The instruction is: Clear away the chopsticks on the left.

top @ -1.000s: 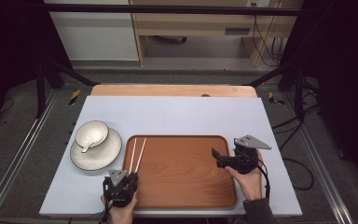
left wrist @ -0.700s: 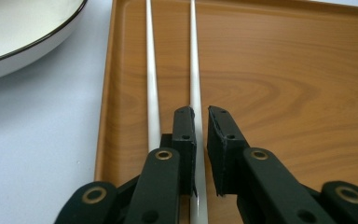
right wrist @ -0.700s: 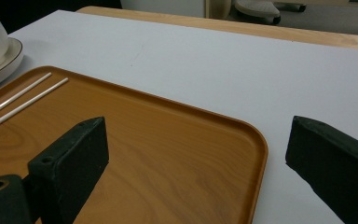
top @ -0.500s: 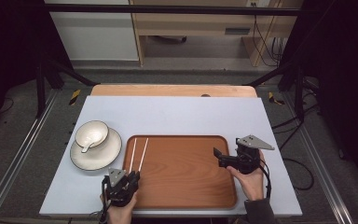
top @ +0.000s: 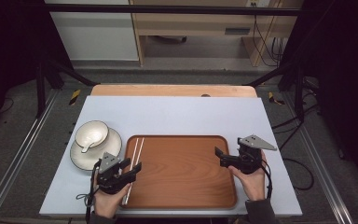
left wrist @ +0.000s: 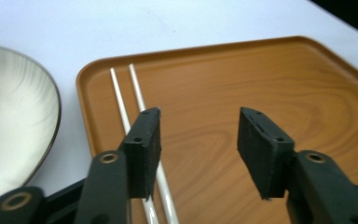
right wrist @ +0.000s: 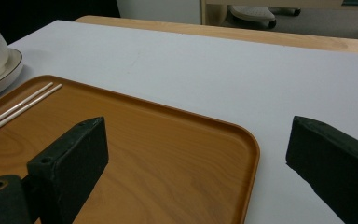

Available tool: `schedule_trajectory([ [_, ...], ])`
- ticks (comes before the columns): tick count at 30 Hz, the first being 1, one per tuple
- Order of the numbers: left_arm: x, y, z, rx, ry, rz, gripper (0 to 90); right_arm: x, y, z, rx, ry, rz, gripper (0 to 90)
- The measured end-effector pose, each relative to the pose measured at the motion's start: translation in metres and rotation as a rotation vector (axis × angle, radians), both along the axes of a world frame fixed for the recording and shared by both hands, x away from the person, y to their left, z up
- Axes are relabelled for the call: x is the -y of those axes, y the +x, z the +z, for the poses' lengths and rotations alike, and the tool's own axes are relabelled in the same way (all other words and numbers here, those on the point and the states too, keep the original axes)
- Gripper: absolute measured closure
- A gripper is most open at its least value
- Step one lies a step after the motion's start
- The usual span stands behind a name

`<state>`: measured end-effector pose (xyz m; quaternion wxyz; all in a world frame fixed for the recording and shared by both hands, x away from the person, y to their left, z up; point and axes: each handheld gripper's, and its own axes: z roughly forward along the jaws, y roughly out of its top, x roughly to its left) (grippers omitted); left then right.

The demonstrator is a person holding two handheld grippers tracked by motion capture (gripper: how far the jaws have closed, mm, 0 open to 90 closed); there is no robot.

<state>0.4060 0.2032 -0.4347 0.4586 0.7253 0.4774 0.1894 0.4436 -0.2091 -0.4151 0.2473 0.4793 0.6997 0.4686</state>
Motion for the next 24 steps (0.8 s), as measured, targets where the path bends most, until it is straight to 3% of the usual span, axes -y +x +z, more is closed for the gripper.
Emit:
schedule_trajectory([
  [5, -0.012, 0.004, 0.006, 0.025, 0.044, -0.036, 36.9, 0.003, 0.0, 0.0, 0.003, -0.004, -0.008, 5.6],
  [11, -0.032, 0.002, 0.0, 0.033, 0.091, -0.061, 32.0, 0.006, 0.0, 0.0, 0.002, 0.006, -0.018, 5.5],
  [16, -0.047, 0.0, -0.004, 0.048, 0.08, -0.056, 30.2, 0.007, 0.001, -0.002, -0.006, 0.001, -0.024, 5.5],
  [21, -0.059, -0.002, -0.006, 0.054, 0.103, -0.065, 28.4, 0.009, 0.001, -0.003, -0.01, -0.002, -0.028, 5.4],
  [24, -0.064, -0.004, -0.007, 0.06, 0.081, -0.067, 27.9, 0.011, 0.001, -0.004, -0.011, -0.001, -0.032, 5.4],
])
